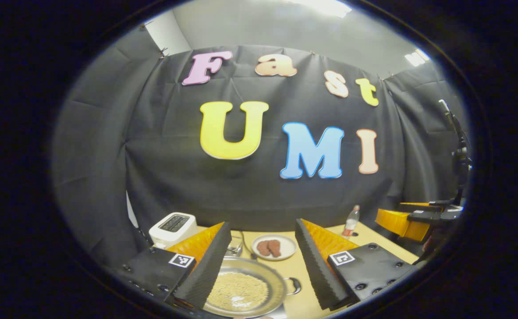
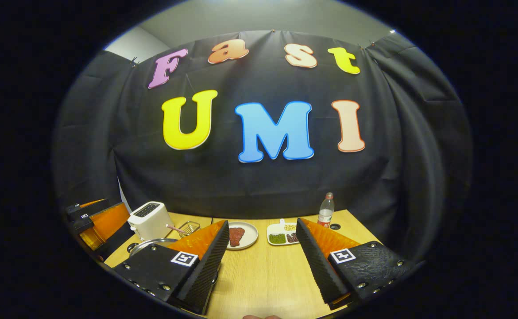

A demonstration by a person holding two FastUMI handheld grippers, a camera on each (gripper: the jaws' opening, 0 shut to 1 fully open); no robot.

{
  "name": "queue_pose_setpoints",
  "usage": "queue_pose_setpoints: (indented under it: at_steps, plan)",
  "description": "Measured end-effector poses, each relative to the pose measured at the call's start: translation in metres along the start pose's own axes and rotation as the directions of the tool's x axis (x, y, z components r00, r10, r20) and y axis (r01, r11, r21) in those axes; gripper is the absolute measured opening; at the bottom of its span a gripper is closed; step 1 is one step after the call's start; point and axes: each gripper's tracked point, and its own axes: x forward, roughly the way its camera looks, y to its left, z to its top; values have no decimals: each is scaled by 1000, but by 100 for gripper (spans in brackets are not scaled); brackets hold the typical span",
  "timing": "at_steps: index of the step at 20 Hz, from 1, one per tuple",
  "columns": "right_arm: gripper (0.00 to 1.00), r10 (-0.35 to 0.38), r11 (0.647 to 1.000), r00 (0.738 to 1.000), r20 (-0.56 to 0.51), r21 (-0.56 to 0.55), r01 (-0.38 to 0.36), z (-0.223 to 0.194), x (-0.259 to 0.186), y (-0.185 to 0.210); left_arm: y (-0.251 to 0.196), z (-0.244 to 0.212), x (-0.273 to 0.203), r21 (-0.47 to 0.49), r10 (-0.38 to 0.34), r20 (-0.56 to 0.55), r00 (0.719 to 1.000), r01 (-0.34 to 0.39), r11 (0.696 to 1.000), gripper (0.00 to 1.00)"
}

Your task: First push the handle of the pot to place it horizontally, then grasp the pot with both hands and set it on the induction cooktop.

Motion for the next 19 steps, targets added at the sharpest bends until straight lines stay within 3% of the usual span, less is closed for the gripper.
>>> queue_pose_setpoints:
  at_steps: [3,7,8,10,13,15,19]
  plan:
    - [93,-11,1000,999,37,0,11,31,-20,-41,-44,37,-7,-1,11,55,998,-11,1000,99]
    - [93,-4,999,997,77,32,2,55,-40,-85,-94,59,-17,51,42,100,994,-48,998,91]
    - [93,5,999,997,78,44,-8,57,-43,-93,-105,63,-22,54,49,102,994,-55,997,99]
    - [93,21,998,996,84,49,-26,60,-44,-105,-117,63,-29,65,71,97,993,-77,995,97]
    - [93,43,998,996,78,46,-47,62,-47,-112,-124,65,-38,69,99,92,991,-106,992,95]
    - [93,36,998,997,72,54,-40,64,-53,-112,-128,67,-42,53,85,90,992,-90,995,99]
    - [93,-2,997,996,92,73,-4,74,-68,-102,-113,75,-38,94,58,87,994,-67,993,95]
